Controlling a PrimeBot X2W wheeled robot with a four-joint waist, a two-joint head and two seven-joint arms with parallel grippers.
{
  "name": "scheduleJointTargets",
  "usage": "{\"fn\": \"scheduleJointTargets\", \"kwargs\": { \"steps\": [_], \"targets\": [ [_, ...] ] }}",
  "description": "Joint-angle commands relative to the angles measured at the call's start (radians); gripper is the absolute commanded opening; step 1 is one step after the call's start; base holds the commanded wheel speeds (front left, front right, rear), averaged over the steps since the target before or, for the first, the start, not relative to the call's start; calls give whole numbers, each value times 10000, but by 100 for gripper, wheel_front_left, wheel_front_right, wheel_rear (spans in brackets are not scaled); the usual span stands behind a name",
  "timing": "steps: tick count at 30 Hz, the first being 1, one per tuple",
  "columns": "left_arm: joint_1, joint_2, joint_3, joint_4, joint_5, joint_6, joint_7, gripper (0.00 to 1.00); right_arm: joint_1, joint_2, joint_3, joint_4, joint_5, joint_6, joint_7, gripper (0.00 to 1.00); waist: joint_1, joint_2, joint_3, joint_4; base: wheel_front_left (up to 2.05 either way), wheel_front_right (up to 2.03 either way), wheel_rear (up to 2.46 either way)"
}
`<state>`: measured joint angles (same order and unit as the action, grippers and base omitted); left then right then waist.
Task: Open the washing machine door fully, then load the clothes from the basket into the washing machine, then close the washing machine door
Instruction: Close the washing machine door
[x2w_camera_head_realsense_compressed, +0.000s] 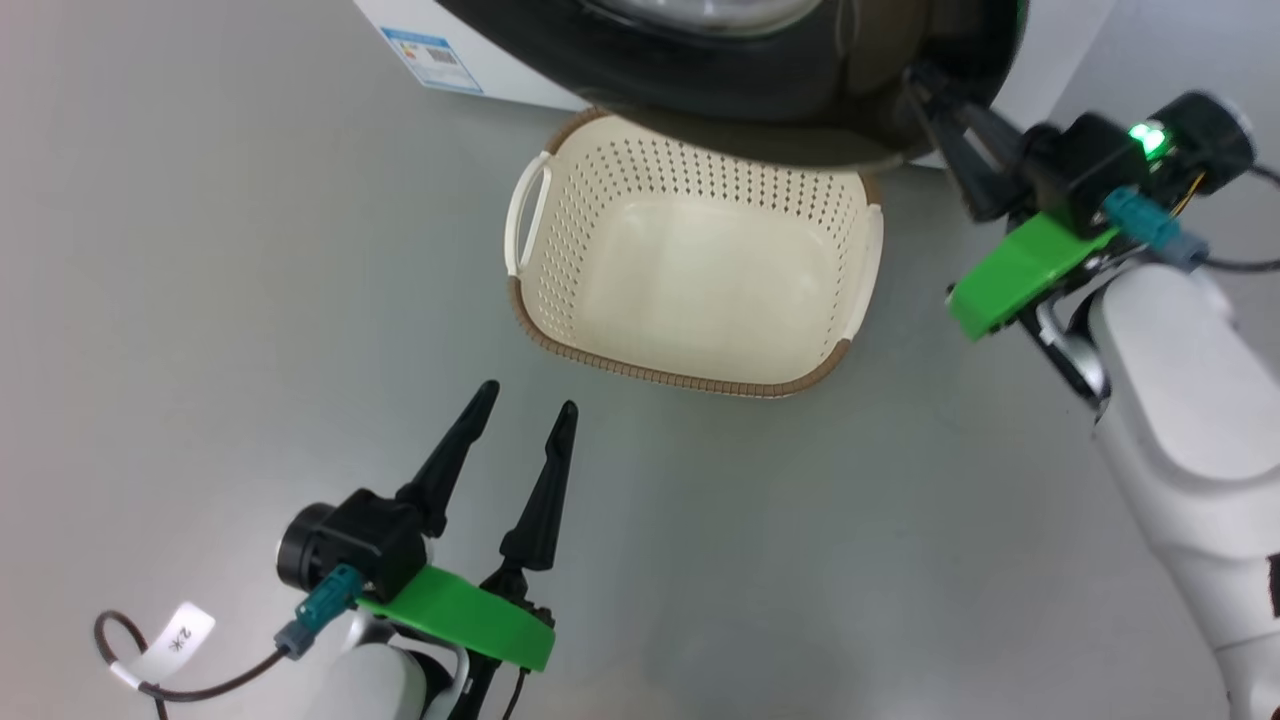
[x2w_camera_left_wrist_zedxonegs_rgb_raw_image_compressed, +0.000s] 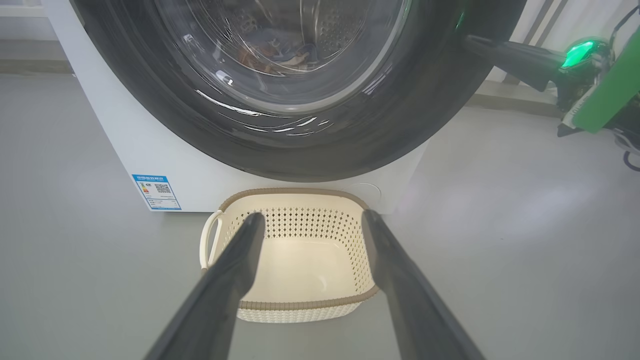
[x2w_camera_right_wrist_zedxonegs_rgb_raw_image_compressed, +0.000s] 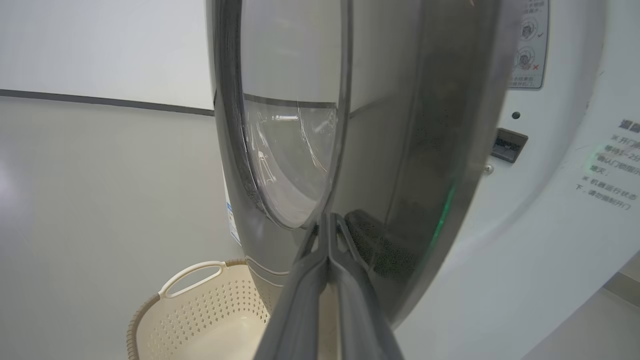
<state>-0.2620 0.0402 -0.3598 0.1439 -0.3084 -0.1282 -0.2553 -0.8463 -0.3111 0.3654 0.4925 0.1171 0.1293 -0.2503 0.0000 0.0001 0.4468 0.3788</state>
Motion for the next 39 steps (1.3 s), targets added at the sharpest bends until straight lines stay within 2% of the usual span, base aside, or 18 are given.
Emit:
{"fn": "scheduleJointTargets", "kwargs": {
  "steps": [1, 11, 22, 33, 39],
  "targets": [
    [-256, 148, 278, -246, -64, -25, -65, 100, -213, 9, -38, -124, -42, 14, -115, 0, 0, -1, 330, 69, 0, 0, 0],
    [-644, 105, 64, -331, -461, -25, -65, 100, -2119, -637, -107, 731, -401, 14, -115, 0, 0, -1, 1214, 458, 0, 0, 0],
    [-838, 102, -188, -351, -887, -25, -65, 100, -3713, -1075, -361, 1460, -633, 14, -115, 0, 0, -1, 1565, 796, 0, 0, 0],
    [-880, 101, -122, -345, -1014, -25, -65, 100, -3863, -1064, -586, 1519, -810, 14, -115, 0, 0, -1, 1586, 786, 0, 0, 0],
    [-885, 101, -35, -255, -901, -25, -65, 100, -3179, -980, -228, 1263, -722, 14, -115, 0, 0, -1, 1181, 527, 0, 0, 0]
  ]
}}
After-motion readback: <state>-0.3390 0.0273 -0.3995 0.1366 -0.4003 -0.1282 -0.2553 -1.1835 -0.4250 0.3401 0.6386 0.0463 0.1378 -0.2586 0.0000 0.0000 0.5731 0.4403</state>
